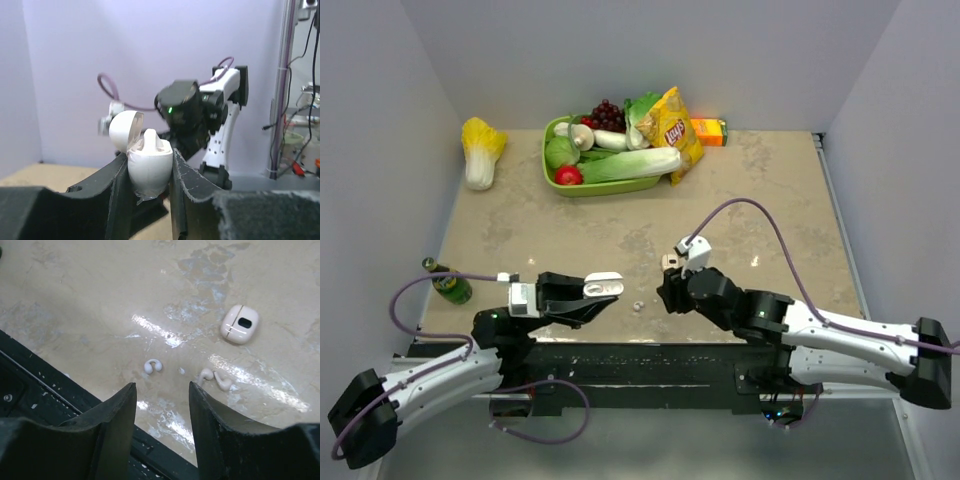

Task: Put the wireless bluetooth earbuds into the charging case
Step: Adjust the earbud at the center of the board.

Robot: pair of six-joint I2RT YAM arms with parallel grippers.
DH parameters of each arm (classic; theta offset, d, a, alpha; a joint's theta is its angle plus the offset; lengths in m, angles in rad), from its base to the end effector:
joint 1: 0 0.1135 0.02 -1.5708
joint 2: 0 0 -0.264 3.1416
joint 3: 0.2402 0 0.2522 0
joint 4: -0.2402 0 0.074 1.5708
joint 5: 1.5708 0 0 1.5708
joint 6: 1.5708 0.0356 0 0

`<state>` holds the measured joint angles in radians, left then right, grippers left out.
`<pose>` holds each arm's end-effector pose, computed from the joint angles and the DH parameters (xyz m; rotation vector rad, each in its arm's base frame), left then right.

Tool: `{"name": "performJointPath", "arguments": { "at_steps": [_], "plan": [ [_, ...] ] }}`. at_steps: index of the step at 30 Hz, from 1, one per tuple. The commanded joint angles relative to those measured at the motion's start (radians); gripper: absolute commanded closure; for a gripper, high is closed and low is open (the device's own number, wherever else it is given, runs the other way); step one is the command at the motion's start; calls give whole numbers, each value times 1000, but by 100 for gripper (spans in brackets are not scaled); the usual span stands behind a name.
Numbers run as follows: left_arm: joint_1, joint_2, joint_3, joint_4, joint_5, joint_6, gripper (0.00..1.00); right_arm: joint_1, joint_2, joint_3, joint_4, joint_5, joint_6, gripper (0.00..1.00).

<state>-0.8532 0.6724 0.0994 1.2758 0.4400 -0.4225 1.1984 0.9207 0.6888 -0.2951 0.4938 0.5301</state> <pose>0.0759 -0.1101 0.2642 0.6370 0.8124 -1.3616 0.0897 0.1834 0.2728 -0.3926 2.0394 0.5627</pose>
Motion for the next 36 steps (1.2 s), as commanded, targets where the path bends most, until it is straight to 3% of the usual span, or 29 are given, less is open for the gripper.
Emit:
{"name": "performJointPath", "arguments": {
  "at_steps": [1, 4, 9, 18, 27, 36],
  "plan": [
    [-3, -94, -12, 13, -95, 96, 100, -52, 128, -31, 177, -170, -2, 57],
    [-4, -106, -33, 26, -110, 87, 100, -59, 265, -37, 252, -251, -18, 64],
    [-6, -94, -53, 53, -106, 64, 100, -59, 426, -11, 338, -340, -27, 66],
    [-12, -85, -61, 59, -106, 62, 100, -62, 532, -2, 350, -296, -19, 80],
    [-17, -57, -72, 80, -110, 53, 100, -79, 573, -15, 373, -264, -9, 82],
    [-20, -50, -79, 83, -115, 54, 100, -94, 627, -5, 413, -327, -22, 84]
  ]
}}
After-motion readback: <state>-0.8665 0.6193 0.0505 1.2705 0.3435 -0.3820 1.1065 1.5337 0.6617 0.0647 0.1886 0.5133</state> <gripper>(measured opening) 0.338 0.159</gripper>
